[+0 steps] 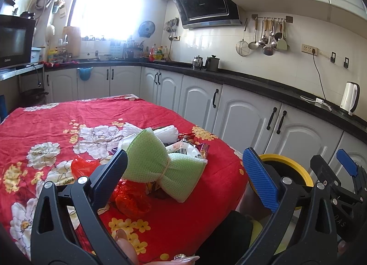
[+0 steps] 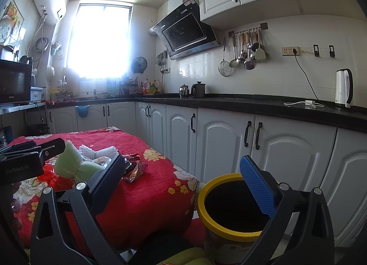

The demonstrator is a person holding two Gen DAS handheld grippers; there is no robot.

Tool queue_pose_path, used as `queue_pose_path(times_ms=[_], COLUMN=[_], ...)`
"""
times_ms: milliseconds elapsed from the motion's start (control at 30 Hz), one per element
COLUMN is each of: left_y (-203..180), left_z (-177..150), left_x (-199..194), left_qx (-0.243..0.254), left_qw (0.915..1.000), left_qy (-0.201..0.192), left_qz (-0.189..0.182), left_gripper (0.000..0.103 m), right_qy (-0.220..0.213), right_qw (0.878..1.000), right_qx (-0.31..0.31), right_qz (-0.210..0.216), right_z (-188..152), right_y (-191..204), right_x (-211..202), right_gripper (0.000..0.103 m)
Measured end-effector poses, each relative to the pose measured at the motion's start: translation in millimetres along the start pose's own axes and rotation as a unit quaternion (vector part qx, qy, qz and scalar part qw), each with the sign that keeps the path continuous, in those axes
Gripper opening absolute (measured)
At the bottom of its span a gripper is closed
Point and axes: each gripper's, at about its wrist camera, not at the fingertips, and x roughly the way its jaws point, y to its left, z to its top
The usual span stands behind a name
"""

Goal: Collect trash

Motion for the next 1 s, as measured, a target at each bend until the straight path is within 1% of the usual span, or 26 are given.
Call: queue_pose_path(times_ms=[333,467,600,767,1000], left_y=[6.7,10.0,18.3,35.8,63.2], left_z=[-0.6,-0.7,0.1,4.7,15.6], left_x=[4.3,5.9,7.6,8.8,7.0], left_qx=[-0.004,-0.008,-0.016,-0.031,-0.053], left_qw=[1.0000,0.9999,0.9998,0.9989,0.9957], left_qy=[0.005,0.007,0.007,0.006,-0.002], left_qz=[0.002,0.004,0.013,0.035,0.075], left_gripper=[0.092,0.092,0.092,0.092,0.092], right_qy=[0.002,0.004,0.011,0.017,0.018], right_qw=[1.000,1.000,0.999,0.996,0.991], right_qx=[-0.003,-0.011,-0.028,-0.049,-0.075], right_qz=[0.003,0.013,0.036,0.071,0.113], right_z=[-2.2,-3.7,-1.5,2.1,10.5], right_y=[2.2,7.2,16.4,34.2,61.6], right_x=[0.9,1.9,5.6,11.7,24.5], right_gripper=[0.098,0.098,0.098,0.098,0.098])
